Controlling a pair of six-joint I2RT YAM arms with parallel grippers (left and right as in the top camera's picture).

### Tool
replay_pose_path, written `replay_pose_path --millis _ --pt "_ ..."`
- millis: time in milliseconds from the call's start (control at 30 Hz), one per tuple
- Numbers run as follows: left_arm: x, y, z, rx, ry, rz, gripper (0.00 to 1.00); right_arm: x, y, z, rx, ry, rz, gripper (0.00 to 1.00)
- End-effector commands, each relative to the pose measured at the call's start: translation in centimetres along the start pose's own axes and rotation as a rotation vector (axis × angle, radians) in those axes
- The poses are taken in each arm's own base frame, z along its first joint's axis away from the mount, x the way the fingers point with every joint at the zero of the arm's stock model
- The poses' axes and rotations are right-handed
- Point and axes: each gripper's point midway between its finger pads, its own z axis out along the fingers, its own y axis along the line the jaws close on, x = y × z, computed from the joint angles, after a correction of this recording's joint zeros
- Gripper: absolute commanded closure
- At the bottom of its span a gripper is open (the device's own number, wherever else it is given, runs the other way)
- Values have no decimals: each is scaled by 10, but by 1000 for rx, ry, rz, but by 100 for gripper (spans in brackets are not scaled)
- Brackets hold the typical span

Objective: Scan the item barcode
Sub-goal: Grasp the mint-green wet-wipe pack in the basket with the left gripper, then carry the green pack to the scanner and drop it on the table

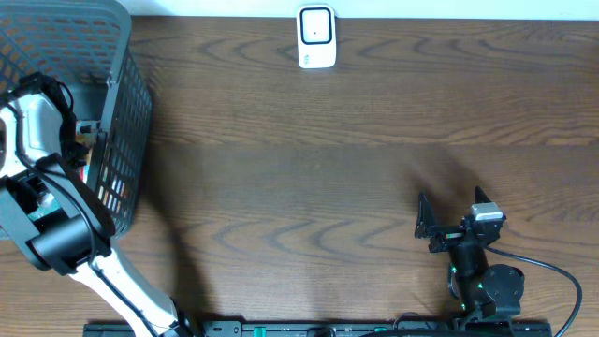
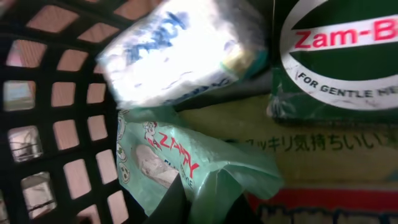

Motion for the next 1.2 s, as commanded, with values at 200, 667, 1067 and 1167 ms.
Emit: replay_pose_path --millis 200,667,1067,1167 --pt "-31 48 -103 203 -216 -167 93 0 -1 0 7 0 -12 1" --pt "-24 101 -305 964 -531 -319 93 0 -1 0 7 0 -12 1" --pt "61 57 -471 1598 -689 104 93 0 -1 0 7 0 -12 1" --pt "99 28 -487 1630 -721 307 93 0 -1 0 7 0 -12 1"
